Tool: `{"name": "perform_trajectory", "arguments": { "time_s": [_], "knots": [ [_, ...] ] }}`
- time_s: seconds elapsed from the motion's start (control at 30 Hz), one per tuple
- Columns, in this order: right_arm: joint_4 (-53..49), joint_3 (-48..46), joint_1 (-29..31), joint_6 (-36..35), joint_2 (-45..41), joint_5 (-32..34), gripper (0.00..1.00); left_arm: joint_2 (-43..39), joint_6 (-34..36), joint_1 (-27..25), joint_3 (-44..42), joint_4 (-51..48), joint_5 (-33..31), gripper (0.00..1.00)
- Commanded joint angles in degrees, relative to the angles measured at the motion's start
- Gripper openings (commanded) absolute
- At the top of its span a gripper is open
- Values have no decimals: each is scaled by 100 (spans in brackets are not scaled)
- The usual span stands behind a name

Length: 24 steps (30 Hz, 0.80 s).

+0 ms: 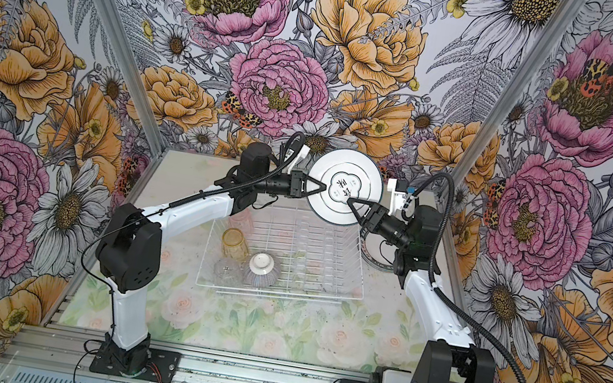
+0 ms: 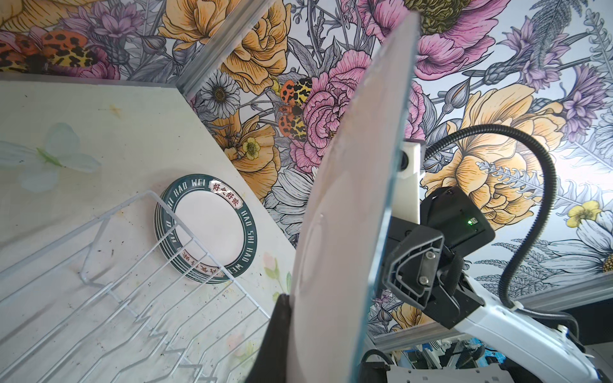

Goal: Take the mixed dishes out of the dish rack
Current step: 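Grasp the plate rim with the right gripper and open the left gripper, then carry the white plate with the right gripper toward the plate stack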

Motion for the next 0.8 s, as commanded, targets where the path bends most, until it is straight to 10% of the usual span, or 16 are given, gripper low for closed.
{"name": "perform_trajectory", "arguments": {
  "time_s": [0.0, 0.3, 0.47, 0.77],
  "knots": [
    [413, 226, 46, 88, 92, 111, 57, 7, -179, -49, 330, 456, 237, 0],
    [386, 240, 67, 109, 145, 356, 0, 89, -198, -66, 410, 451, 233, 6],
    [363, 236, 49, 167, 107, 624, 0, -57, 53, -103, 290, 367, 183, 29],
    [-240, 293, -360, 182, -122, 1598, 0, -833, 1845, -123, 156, -1599, -661, 33]
  ]
}}
